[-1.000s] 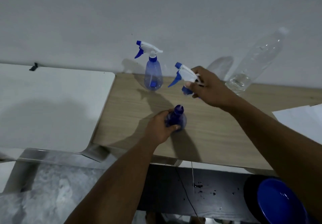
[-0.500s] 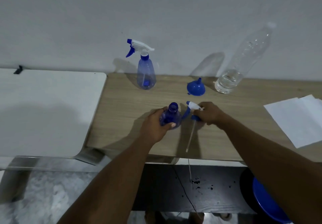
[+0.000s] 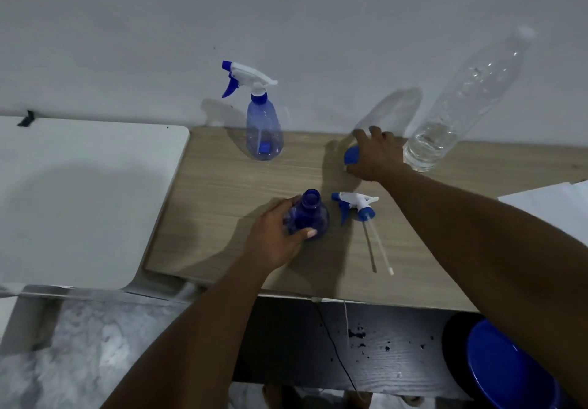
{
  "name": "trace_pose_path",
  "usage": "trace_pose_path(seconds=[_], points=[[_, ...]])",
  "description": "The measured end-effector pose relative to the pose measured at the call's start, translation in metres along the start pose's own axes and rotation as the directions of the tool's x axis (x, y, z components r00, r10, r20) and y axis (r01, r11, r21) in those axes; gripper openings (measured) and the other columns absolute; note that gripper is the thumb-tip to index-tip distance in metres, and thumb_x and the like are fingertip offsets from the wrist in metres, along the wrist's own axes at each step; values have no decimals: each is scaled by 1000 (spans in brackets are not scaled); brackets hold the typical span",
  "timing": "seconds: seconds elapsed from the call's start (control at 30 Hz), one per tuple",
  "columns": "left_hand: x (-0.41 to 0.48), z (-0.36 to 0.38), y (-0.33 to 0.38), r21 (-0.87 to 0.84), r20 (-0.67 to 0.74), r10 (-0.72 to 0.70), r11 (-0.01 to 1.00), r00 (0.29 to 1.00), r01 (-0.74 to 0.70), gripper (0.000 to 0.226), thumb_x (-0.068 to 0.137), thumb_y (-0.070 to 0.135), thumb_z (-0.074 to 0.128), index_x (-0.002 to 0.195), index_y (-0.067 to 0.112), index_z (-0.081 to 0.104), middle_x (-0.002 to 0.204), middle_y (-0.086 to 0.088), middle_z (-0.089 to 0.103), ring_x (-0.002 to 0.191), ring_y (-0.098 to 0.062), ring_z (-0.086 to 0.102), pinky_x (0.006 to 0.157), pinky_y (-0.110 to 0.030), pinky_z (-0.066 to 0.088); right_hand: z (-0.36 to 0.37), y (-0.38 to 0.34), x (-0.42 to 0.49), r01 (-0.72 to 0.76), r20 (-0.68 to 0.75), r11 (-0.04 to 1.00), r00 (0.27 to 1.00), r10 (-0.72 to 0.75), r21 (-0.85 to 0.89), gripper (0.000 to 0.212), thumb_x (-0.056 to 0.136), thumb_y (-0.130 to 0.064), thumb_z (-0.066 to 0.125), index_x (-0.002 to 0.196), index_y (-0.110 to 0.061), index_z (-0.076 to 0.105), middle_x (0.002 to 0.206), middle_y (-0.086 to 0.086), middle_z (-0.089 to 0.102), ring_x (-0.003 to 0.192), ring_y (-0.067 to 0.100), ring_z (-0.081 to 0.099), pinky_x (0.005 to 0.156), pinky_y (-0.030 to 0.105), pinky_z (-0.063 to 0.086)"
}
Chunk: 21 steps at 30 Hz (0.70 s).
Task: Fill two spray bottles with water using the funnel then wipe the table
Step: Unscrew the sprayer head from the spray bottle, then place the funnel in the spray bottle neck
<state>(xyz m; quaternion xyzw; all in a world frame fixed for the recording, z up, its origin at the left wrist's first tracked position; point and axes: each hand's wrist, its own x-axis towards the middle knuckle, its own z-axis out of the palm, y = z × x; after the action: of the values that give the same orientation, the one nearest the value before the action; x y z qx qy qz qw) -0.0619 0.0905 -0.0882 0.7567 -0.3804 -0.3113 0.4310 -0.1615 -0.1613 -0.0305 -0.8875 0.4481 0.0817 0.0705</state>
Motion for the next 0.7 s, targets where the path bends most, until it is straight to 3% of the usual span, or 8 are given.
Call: trace_pose_path(seconds=[0.07,0.13,0.23,0.33,0.43,0.57,0.7], points=[[-1,1,0,16,1,-5,1000,1000,5,71,73,29,87,135,31,53,122,13,60,112,-14,63,97,-38,55,2,-1,6,4,81,1000,997,-3,-19,69,77,-42,75,135,-18,47,132,14,47,120,41,52,97,50,47],[-1,0,1,9,2,-10,1000,1000,10,71,73,27,87,136,31,54,123,12,60,110,-12,63,97,-38,55,5,-4,6,3,51,1000,999,-2,-25,64,80,-39,76,132,-14,47,129,15,50,116,40,54,94,46,45],[-1,0,3,-7,8,-17,1000,1000,17,71,74,24,87,136,28,54,124,10,61,109,-12,63,97,-38,55,-1,-8,4,2,66,1000,998,-2,9,76,75,-47,82,130,-10,45,129,17,53,118,38,54,94,44,43],[-1,1,2,-14,2,-22,1000,1000,22,73,73,27,87,137,28,54,126,8,62,110,-11,63,96,-40,55,-3,-2,6,-36,132,988,991,15,152,85,70,-51,86,131,-9,44,129,18,55,117,36,55,87,41,44],[-2,1,1,5,8,-14,1000,1000,14,73,70,36,87,135,33,54,124,11,63,109,-10,63,94,-41,56,-4,-1,3,-71,87,929,995,42,363,89,70,-53,84,137,-13,41,132,17,55,116,34,56,83,38,46],[-3,0,2,-5,6,-29,1000,1000,29,74,64,49,82,132,39,53,122,13,63,109,-11,64,93,-43,56,-19,-15,-12,-33,20,709,999,27,705,96,71,-56,83,148,-20,38,133,13,54,117,31,58,96,45,53],[-4,-1,6,5,8,-14,1000,1000,14,74,63,53,80,130,43,51,123,11,63,109,-12,64,94,-43,56,-39,-38,-51,25,8,414,997,-75,910,70,81,-43,79,143,-30,50,113,7,53,101,24,64,87,43,61]])
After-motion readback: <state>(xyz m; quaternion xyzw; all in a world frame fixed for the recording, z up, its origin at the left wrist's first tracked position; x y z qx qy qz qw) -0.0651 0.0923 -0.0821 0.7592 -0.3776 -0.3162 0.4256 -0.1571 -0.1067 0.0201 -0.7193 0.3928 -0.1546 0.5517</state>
